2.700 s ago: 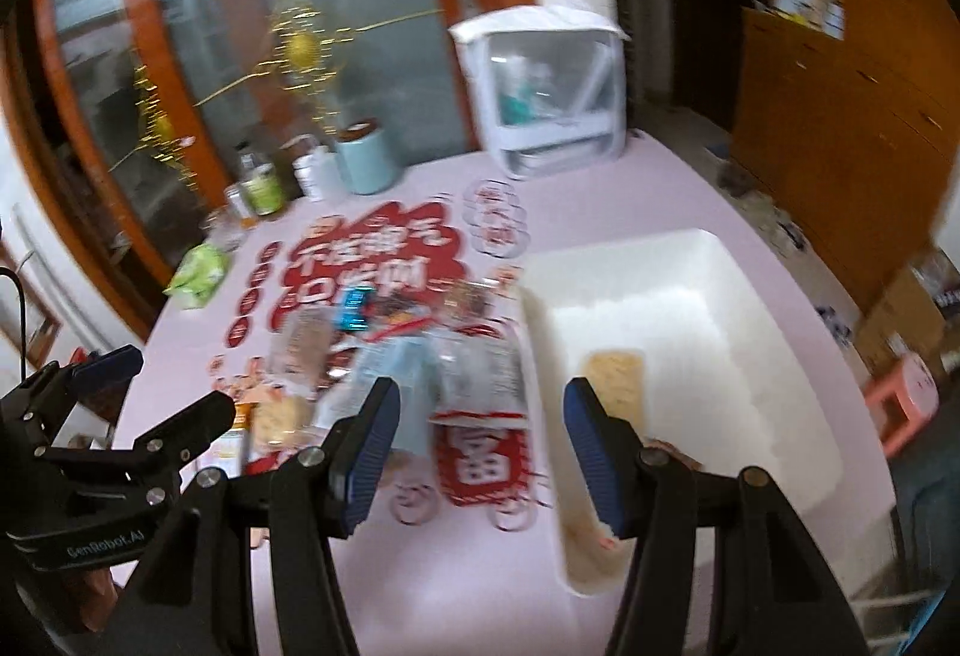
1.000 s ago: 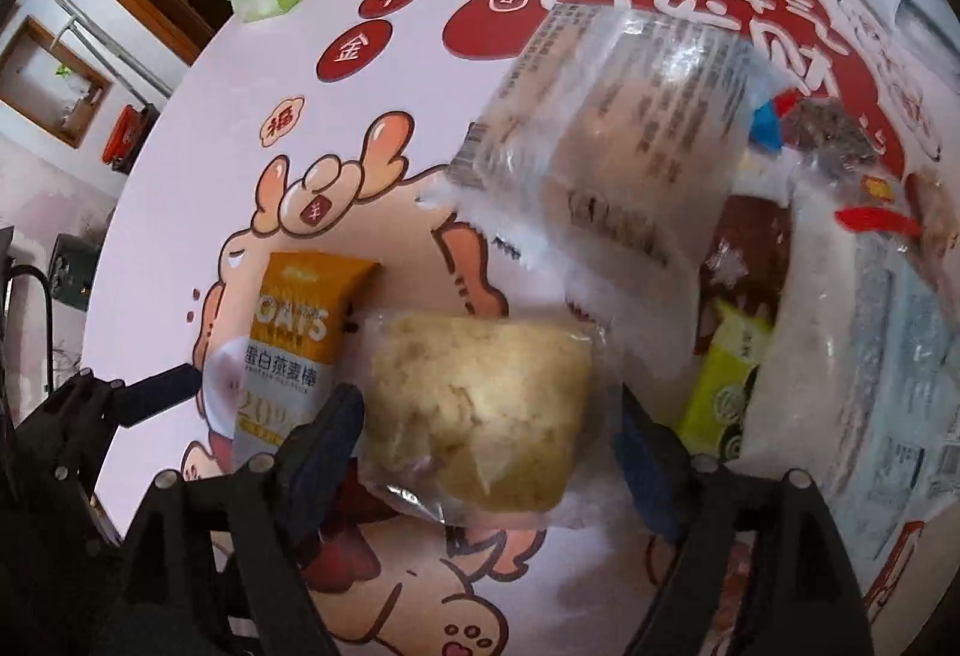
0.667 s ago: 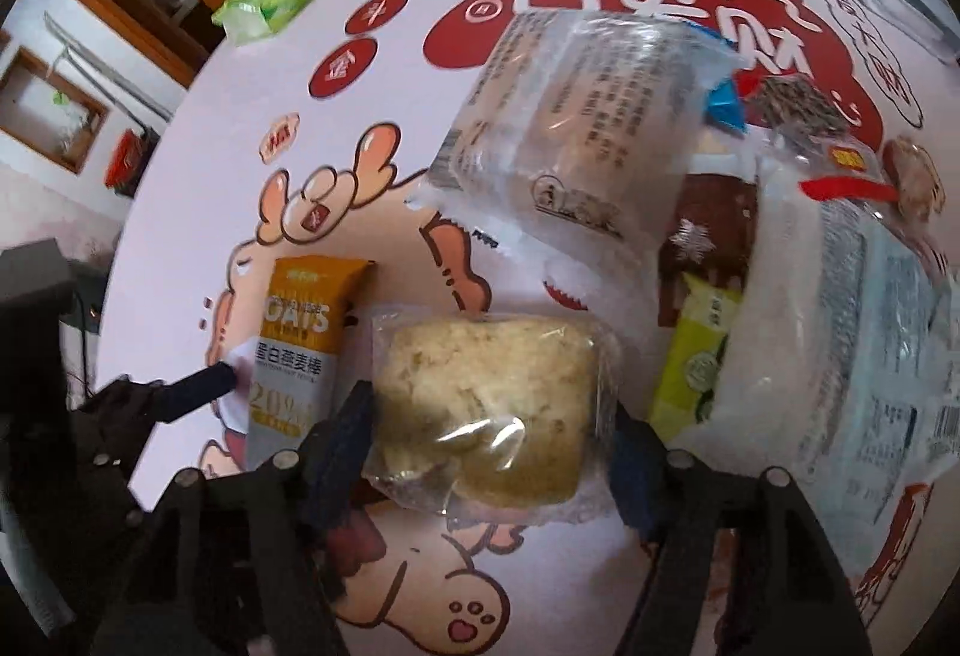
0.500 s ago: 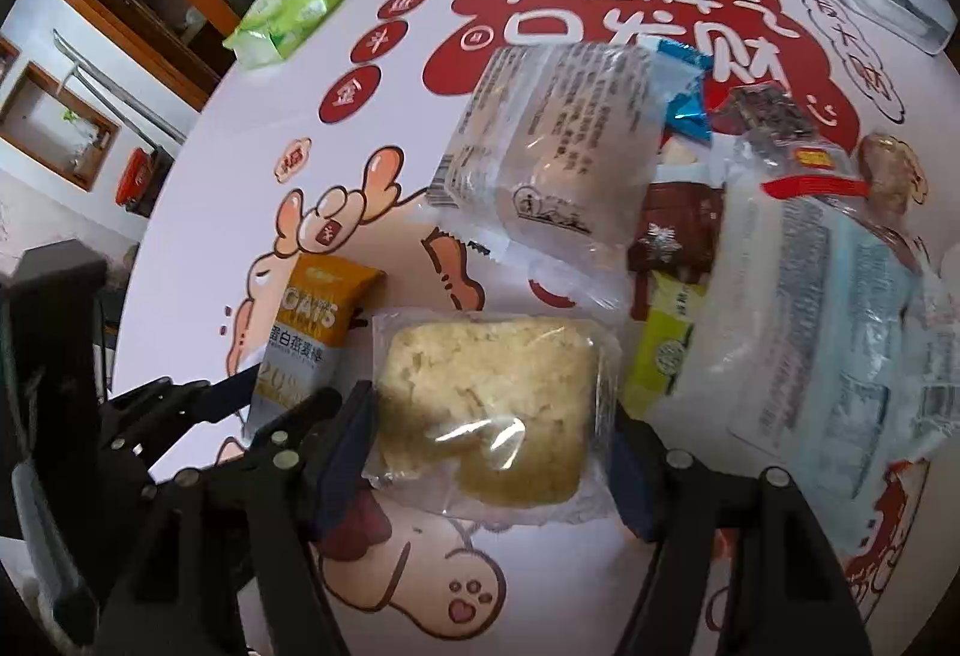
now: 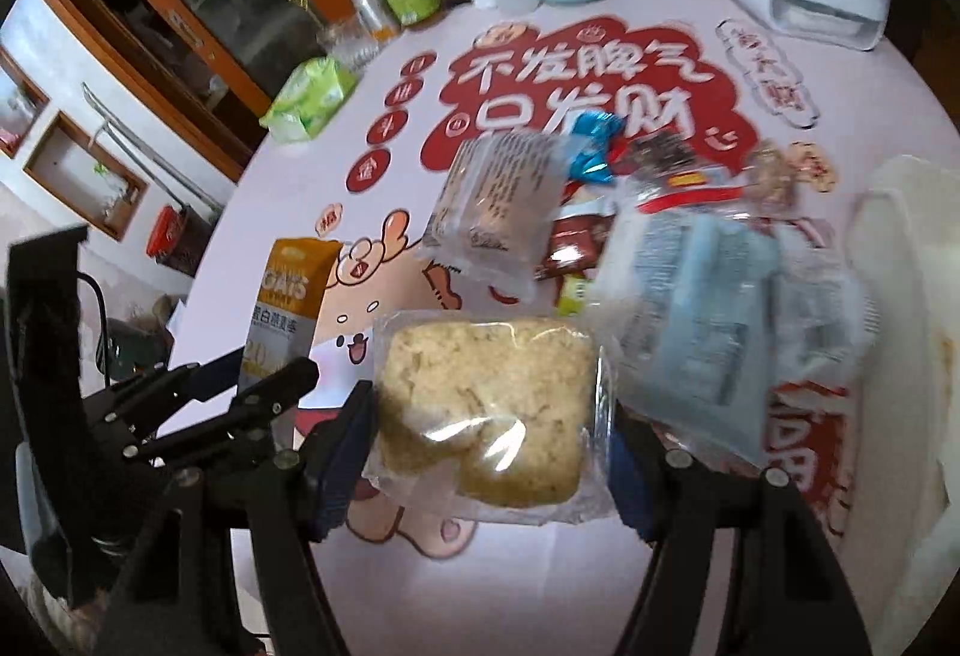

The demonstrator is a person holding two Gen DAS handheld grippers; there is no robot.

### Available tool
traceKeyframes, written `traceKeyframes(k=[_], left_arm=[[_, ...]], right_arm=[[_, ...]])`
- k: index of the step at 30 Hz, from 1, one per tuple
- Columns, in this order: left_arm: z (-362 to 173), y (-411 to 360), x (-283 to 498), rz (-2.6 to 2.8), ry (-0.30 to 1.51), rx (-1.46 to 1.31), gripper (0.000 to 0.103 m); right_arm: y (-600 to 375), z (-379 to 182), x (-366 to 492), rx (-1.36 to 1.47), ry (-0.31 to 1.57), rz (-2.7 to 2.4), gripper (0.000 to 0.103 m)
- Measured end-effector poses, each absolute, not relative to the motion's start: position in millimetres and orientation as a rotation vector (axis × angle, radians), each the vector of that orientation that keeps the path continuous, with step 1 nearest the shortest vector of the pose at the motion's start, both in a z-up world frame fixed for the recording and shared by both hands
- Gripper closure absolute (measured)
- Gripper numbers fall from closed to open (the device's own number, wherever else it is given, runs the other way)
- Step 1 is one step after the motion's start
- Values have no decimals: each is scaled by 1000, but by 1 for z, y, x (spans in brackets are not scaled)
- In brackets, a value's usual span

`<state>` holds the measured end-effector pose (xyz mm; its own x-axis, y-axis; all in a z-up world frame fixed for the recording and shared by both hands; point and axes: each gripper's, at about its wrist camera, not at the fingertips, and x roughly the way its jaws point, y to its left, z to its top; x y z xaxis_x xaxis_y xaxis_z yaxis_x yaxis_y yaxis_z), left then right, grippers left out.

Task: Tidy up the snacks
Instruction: 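Carry the OATS bar and cracker bag into the white tray and release both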

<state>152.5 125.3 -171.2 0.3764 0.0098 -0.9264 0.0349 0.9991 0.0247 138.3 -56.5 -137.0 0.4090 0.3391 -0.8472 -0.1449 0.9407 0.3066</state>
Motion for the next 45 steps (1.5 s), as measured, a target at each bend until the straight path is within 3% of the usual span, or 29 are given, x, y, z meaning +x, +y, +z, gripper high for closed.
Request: traceKeyframes(k=[6, 18, 26, 38, 40, 41, 42, 45], left_arm=[[-116, 91, 137, -110, 1083, 65, 64], [-36, -48, 91, -384, 905, 129, 64], [-24, -145, 87, -498, 841, 205, 64], [-37, -252, 104, -508, 769, 350, 62], [-39, -262, 108, -509, 775, 362, 47], [-40, -266, 110, -510, 782, 366, 23], [-41, -268, 110, -513, 784, 368, 10], [-42, -271, 107, -512, 766, 383, 9]], right_arm=[[-101, -103, 98, 218, 1010, 257, 33], [-236, -61, 28, 322, 830, -30, 33], [-316, -68, 12, 345, 835, -267, 33], [-362, -90, 19, 275, 883, -398, 31], [-365, -95, 20, 286, 897, -402, 29], [-365, -96, 20, 287, 896, -402, 25], [-365, -97, 18, 286, 888, -397, 21], [-361, -95, 18, 260, 871, -381, 16]])
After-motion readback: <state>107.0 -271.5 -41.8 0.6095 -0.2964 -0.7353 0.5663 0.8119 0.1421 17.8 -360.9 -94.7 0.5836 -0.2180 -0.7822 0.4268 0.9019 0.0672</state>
